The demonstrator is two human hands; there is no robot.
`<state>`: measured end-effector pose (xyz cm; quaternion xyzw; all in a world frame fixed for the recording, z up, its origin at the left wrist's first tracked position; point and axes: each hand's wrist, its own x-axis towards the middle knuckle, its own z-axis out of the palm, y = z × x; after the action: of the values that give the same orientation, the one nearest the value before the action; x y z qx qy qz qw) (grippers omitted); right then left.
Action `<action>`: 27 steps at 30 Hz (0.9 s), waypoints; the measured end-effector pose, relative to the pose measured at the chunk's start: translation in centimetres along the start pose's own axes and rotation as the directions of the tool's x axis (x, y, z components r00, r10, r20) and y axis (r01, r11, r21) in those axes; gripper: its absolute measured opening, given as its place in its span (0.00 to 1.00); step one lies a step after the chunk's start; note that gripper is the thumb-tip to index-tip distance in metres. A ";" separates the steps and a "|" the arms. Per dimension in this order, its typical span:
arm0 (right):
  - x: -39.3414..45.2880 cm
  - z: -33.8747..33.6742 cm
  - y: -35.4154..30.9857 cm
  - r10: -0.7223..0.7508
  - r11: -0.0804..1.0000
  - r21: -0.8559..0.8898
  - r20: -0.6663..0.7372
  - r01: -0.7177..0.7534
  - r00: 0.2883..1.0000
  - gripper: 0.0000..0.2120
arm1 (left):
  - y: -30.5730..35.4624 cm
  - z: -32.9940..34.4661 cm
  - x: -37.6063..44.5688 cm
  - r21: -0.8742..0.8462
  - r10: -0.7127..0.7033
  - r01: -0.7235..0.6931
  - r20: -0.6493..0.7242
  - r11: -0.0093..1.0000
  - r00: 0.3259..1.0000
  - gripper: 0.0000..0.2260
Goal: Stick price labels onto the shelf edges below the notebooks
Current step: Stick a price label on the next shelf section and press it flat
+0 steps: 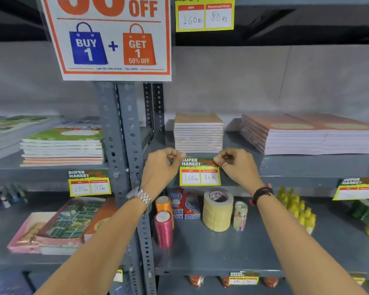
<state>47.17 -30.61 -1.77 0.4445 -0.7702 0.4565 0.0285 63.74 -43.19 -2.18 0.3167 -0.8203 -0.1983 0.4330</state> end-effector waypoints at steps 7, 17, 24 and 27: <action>-4.1 -0.2 2.1 -0.124 0.992 -0.030 0.000 0.124 0.992 0.02 | -1.1 0.7 -4.6 0.113 0.158 -0.162 0.039 0.980 0.987 0.09; -4.5 0.4 2.0 -0.150 0.984 -0.108 -0.044 0.145 0.988 0.05 | -2.4 1.1 -4.2 0.180 0.261 -0.262 0.031 0.948 0.965 0.08; -4.4 0.5 1.6 -0.137 0.985 -0.115 -0.054 0.130 0.989 0.05 | -2.5 1.1 -3.9 0.179 0.257 -0.258 0.028 0.949 0.966 0.08; -4.6 0.8 1.3 -0.130 0.982 -0.148 -0.089 0.116 0.987 0.05 | -2.5 1.2 -3.9 0.210 0.281 -0.282 0.038 0.936 0.959 0.08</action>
<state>49.27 -27.88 -5.20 0.4651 -0.7695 0.4192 0.1262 65.29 -42.21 -6.57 0.2400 -0.8753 -0.0463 0.4172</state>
